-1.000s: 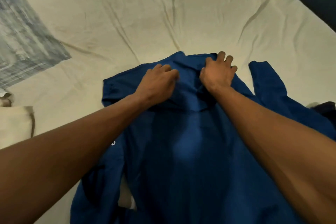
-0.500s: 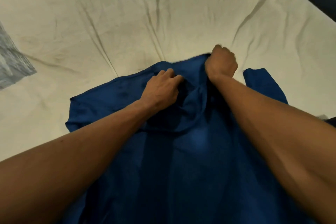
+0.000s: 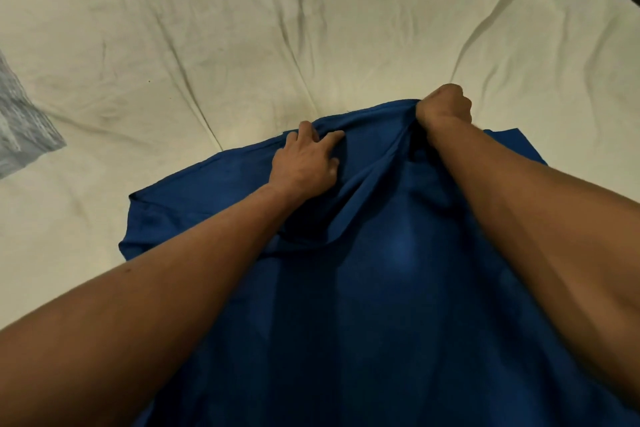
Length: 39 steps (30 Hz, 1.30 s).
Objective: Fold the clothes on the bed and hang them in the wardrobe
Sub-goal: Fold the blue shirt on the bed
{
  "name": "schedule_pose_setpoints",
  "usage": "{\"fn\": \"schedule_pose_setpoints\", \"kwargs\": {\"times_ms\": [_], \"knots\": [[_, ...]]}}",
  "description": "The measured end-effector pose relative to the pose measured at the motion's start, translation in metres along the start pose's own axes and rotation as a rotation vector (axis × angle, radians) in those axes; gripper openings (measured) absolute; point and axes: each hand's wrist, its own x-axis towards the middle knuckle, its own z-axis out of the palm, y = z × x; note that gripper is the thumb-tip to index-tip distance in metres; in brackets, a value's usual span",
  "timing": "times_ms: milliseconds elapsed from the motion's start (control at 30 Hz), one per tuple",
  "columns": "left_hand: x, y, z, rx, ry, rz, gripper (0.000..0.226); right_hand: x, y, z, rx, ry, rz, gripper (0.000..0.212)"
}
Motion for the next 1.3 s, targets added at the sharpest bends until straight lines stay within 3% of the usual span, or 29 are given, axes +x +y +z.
{"fn": "schedule_pose_setpoints", "kwargs": {"times_ms": [100, 200, 233, 300, 400, 500, 600, 700, 833, 1033, 1300], "knots": [[0.008, -0.009, -0.003, -0.096, -0.101, -0.006, 0.057, -0.006, 0.006, -0.003, 0.083, 0.007, -0.113, 0.031], [0.008, -0.019, -0.015, -0.322, -0.209, 0.018, 0.058, -0.028, 0.013, -0.002, -0.065, 0.140, -0.338, 0.034], [0.004, -0.022, -0.019, -0.416, -0.187, 0.030, 0.058, -0.038, 0.016, 0.001, -0.127, 0.186, -0.445, 0.034], [-0.013, -0.029, -0.029, -0.512, 0.028, 0.056, 0.055, -0.062, 0.022, 0.007, -0.209, 0.223, -0.697, 0.030], [-0.053, -0.056, -0.040, -0.445, 0.303, 0.088, 0.048, -0.107, 0.032, 0.018, -0.263, 0.150, -1.074, 0.024], [-0.101, -0.099, -0.043, -0.299, 0.242, 0.030, 0.037, -0.151, 0.040, 0.028, -0.355, 0.068, -1.393, 0.032], [-0.135, -0.133, -0.047, -0.182, 0.153, -0.022, 0.035, -0.183, 0.045, 0.037, -0.419, -0.071, -1.532, 0.045], [-0.142, -0.146, -0.059, -0.083, 0.047, -0.028, 0.040, -0.195, 0.047, 0.045, -0.500, -0.169, -1.545, 0.046], [-0.138, -0.156, -0.078, 0.057, -0.077, -0.071, 0.023, -0.199, 0.032, 0.047, -0.399, -0.237, -1.347, 0.036], [-0.145, -0.185, -0.080, -0.040, 0.163, -0.285, 0.015, -0.198, -0.022, 0.048, -0.278, -0.274, -1.130, 0.008], [-0.148, -0.220, -0.073, -0.047, 0.262, -0.458, 0.013, -0.185, -0.078, 0.093, -0.544, -0.100, -1.039, 0.021]]}}
